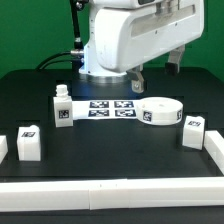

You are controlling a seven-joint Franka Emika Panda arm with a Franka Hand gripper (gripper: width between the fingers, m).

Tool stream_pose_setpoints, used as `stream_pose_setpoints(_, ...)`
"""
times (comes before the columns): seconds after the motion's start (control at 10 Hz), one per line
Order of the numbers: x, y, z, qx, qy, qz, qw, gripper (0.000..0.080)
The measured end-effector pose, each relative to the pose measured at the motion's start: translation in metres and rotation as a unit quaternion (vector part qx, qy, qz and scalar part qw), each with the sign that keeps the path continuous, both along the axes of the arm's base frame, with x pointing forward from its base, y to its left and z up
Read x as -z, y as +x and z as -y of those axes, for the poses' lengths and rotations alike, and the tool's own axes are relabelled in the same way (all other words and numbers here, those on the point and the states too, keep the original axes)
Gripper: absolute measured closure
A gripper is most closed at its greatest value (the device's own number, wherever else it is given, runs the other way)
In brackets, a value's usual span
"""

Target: Assemble stool

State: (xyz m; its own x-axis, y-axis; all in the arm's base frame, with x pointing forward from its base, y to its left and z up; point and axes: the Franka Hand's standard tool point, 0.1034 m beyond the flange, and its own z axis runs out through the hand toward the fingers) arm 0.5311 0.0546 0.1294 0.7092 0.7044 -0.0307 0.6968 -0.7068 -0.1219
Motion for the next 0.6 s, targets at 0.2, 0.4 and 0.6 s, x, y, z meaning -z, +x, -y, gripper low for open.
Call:
stream_pose_setpoints(0.2,0.003,-0.012,-0.002,0.008,-0.001,0.014,1.000,0.0150)
stream_pose_setpoints(0.4,0.004,-0.011,-0.001,0.009,-0.001,0.012,1.000,0.0150)
stream_pose_setpoints(0.6,0.013,-0.017,0.004,-0.009,0.000,0.020,1.000,0.0150)
